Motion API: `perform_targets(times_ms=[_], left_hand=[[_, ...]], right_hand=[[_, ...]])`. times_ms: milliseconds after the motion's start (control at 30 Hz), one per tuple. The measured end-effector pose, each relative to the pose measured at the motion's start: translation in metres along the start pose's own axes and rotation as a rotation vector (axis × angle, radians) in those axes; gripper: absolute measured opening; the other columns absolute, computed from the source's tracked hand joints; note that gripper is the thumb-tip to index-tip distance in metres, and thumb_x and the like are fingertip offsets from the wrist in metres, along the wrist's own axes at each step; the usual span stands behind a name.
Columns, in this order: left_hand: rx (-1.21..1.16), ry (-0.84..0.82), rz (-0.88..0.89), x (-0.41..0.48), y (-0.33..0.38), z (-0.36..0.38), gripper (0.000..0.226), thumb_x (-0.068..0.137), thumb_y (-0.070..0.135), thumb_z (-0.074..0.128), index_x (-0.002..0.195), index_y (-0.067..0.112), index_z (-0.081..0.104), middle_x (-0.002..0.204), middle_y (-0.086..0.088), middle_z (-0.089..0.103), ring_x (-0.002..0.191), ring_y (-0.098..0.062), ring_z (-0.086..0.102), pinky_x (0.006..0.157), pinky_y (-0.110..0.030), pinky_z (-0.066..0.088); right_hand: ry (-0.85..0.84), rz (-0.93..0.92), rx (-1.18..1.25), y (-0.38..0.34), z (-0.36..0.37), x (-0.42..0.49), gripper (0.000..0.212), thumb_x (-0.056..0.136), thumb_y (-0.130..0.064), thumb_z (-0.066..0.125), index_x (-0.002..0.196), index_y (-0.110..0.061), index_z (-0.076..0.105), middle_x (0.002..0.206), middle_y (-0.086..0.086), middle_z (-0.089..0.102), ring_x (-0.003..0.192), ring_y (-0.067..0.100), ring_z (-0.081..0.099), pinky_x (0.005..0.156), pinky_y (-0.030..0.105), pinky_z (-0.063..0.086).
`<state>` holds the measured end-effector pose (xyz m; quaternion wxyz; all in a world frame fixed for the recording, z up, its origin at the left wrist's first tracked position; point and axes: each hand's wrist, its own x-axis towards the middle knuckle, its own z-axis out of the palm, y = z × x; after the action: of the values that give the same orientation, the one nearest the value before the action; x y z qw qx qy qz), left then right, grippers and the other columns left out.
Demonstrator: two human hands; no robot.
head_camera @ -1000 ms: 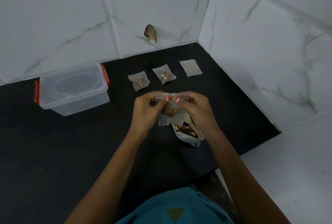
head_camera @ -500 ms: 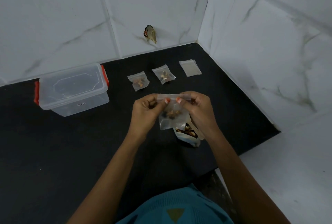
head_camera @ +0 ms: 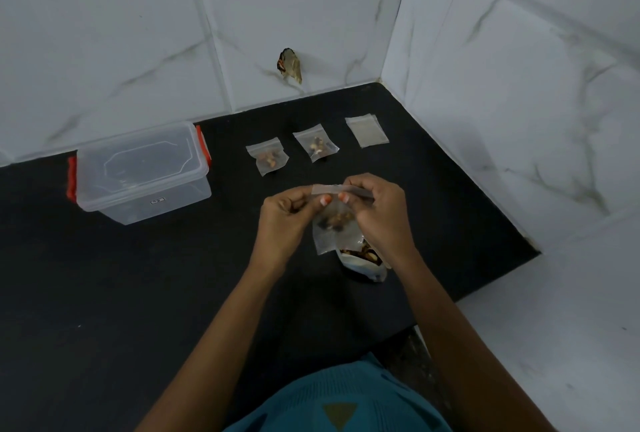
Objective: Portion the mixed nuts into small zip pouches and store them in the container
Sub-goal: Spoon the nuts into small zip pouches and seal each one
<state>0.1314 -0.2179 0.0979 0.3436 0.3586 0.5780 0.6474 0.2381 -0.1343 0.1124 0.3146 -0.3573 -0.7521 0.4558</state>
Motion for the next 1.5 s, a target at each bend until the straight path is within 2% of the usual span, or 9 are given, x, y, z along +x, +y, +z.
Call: perform_targets(times_ms=[167, 367, 500, 700, 833, 1033, 1233, 1367, 1500], left_hand=[[-0.004, 0.067, 0.028, -0.001, 0.001, -0.003, 0.014, 0.084, 0.002, 0.058, 0.085, 0.016, 0.062, 0.086, 0.005, 0.066, 0.081, 0.001, 0.066, 0.067, -0.011, 0.050], [0.023, 0.104, 0.035, 0.003, -0.001, -0.005, 0.013, 0.084, 0.004, 0.059, 0.084, 0.016, 0.063, 0.078, 0.015, 0.069, 0.080, 0.001, 0.066, 0.069, -0.013, 0.051], [-0.045, 0.152, -0.027, 0.003, -0.002, -0.004, 0.010, 0.087, 0.005, 0.056, 0.088, 0.013, 0.063, 0.085, 0.005, 0.067, 0.080, 0.000, 0.066, 0.066, -0.012, 0.050], [-0.060, 0.094, -0.066, 0.001, -0.003, -0.004, 0.010, 0.087, 0.008, 0.057, 0.090, 0.016, 0.061, 0.086, 0.001, 0.067, 0.083, -0.005, 0.066, 0.069, -0.016, 0.052], [-0.105, 0.048, -0.057, 0.002, -0.001, -0.005, 0.022, 0.081, 0.003, 0.060, 0.098, 0.016, 0.058, 0.079, 0.011, 0.071, 0.082, -0.001, 0.067, 0.067, -0.014, 0.052], [0.033, 0.062, -0.008, 0.006, -0.003, -0.004, 0.014, 0.085, 0.006, 0.059, 0.084, 0.019, 0.064, 0.078, 0.009, 0.069, 0.078, 0.000, 0.066, 0.066, -0.013, 0.052], [0.012, 0.119, -0.042, 0.011, -0.006, -0.010, 0.011, 0.084, 0.007, 0.060, 0.082, 0.017, 0.065, 0.084, 0.002, 0.067, 0.076, -0.001, 0.066, 0.066, -0.014, 0.053], [-0.036, 0.109, -0.103, 0.011, -0.010, -0.011, 0.012, 0.088, 0.008, 0.055, 0.090, 0.013, 0.066, 0.087, 0.000, 0.068, 0.078, -0.002, 0.067, 0.067, -0.013, 0.052], [-0.043, 0.071, -0.186, 0.015, -0.017, -0.021, 0.021, 0.094, 0.013, 0.046, 0.097, 0.019, 0.066, 0.097, -0.001, 0.069, 0.093, -0.008, 0.066, 0.079, -0.022, 0.054]], right_hand=[[-0.034, 0.040, 0.013, 0.001, -0.003, 0.000, 0.017, 0.082, 0.001, 0.061, 0.084, -0.015, 0.061, 0.082, -0.012, 0.057, 0.080, 0.001, 0.058, 0.071, 0.008, 0.048], [-0.121, 0.151, 0.177, 0.002, -0.008, -0.001, 0.010, 0.082, -0.010, 0.065, 0.088, -0.018, 0.063, 0.087, -0.008, 0.061, 0.077, -0.006, 0.060, 0.063, 0.007, 0.047], [-0.113, 0.244, 0.336, 0.002, -0.011, 0.000, 0.012, 0.079, -0.008, 0.066, 0.087, -0.016, 0.065, 0.088, -0.002, 0.066, 0.081, 0.006, 0.066, 0.072, 0.021, 0.055], [-0.040, 0.225, 0.261, 0.006, -0.008, 0.003, 0.015, 0.081, -0.005, 0.065, 0.079, -0.020, 0.064, 0.086, -0.003, 0.064, 0.082, 0.008, 0.063, 0.074, 0.023, 0.055], [-0.032, 0.236, 0.281, 0.007, -0.008, 0.004, 0.013, 0.081, -0.005, 0.064, 0.082, -0.018, 0.065, 0.088, -0.003, 0.063, 0.084, 0.008, 0.062, 0.071, 0.019, 0.053], [-0.083, 0.214, 0.306, 0.006, -0.005, 0.003, 0.012, 0.080, -0.006, 0.066, 0.083, -0.017, 0.066, 0.087, -0.001, 0.066, 0.085, 0.010, 0.064, 0.071, 0.018, 0.053], [-0.071, 0.304, 0.346, 0.011, -0.004, 0.009, 0.008, 0.087, -0.014, 0.059, 0.086, -0.019, 0.066, 0.094, 0.002, 0.067, 0.097, 0.019, 0.064, 0.087, 0.035, 0.053], [-0.055, 0.254, 0.295, 0.014, 0.003, 0.014, 0.010, 0.088, -0.012, 0.057, 0.081, -0.015, 0.064, 0.086, 0.001, 0.063, 0.087, 0.013, 0.061, 0.080, 0.030, 0.052], [-0.045, 0.276, 0.291, 0.021, 0.010, 0.022, 0.009, 0.089, -0.014, 0.056, 0.083, -0.013, 0.064, 0.082, -0.001, 0.062, 0.080, 0.009, 0.060, 0.073, 0.024, 0.052]])
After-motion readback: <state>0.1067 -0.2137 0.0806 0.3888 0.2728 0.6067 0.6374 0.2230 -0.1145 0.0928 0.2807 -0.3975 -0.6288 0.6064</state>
